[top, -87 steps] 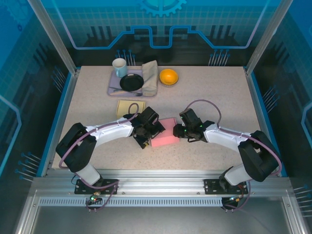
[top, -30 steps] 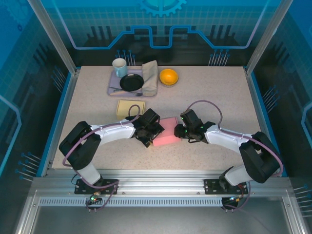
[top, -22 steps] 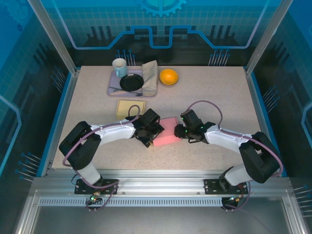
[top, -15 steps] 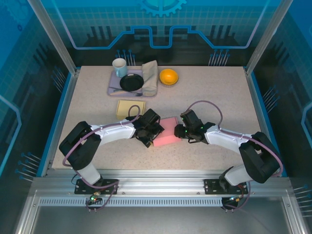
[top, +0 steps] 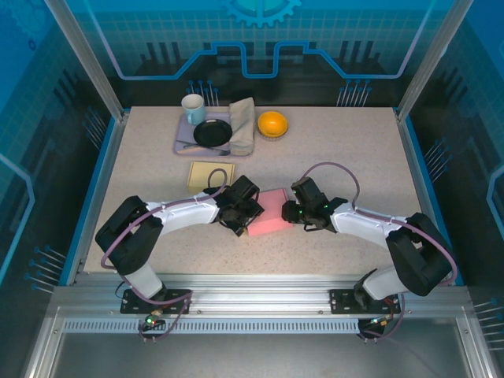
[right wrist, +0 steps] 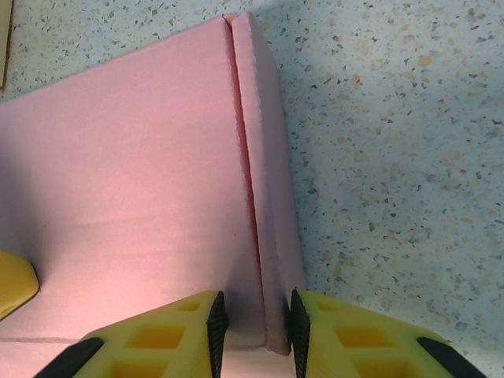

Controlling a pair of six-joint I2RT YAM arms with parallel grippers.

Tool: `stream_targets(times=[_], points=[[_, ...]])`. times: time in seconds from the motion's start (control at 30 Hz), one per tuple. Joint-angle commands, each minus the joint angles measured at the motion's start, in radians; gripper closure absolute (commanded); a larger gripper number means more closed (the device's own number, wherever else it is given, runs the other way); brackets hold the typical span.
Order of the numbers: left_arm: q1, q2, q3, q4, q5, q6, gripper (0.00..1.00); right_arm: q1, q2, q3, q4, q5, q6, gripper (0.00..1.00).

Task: Fold the paper box

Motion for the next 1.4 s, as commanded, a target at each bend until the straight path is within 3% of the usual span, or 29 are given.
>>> stream_targets(times=[0.0, 0.5, 0.8, 1.07, 1.37], points=[[0.016, 0.018, -0.005, -0.086, -0.062, 0.053, 0.34, 0.017, -0.011, -0.009, -0.047, -0.006, -0.015, 0.70], [0.049, 0.039, 0.016, -0.101, -0.056, 0.100, 0.34, 0.018, -0.082, 0.038, -0.116, -0.010, -0.070, 0.65], [0.050, 0.052, 0.018, -0.093, -0.037, 0.083, 0.34, 0.198, -0.144, 0.068, -0.133, -0.009, -0.008, 0.75], [0.050, 0.074, 0.028, -0.082, -0.003, 0.056, 0.34, 0.232, -0.053, -0.042, 0.189, -0.095, 0.131, 0.94], [0.038, 0.083, 0.032, -0.045, 0.020, -0.018, 0.34, 0.197, 0.056, -0.139, 0.471, -0.174, 0.290, 0.99]])
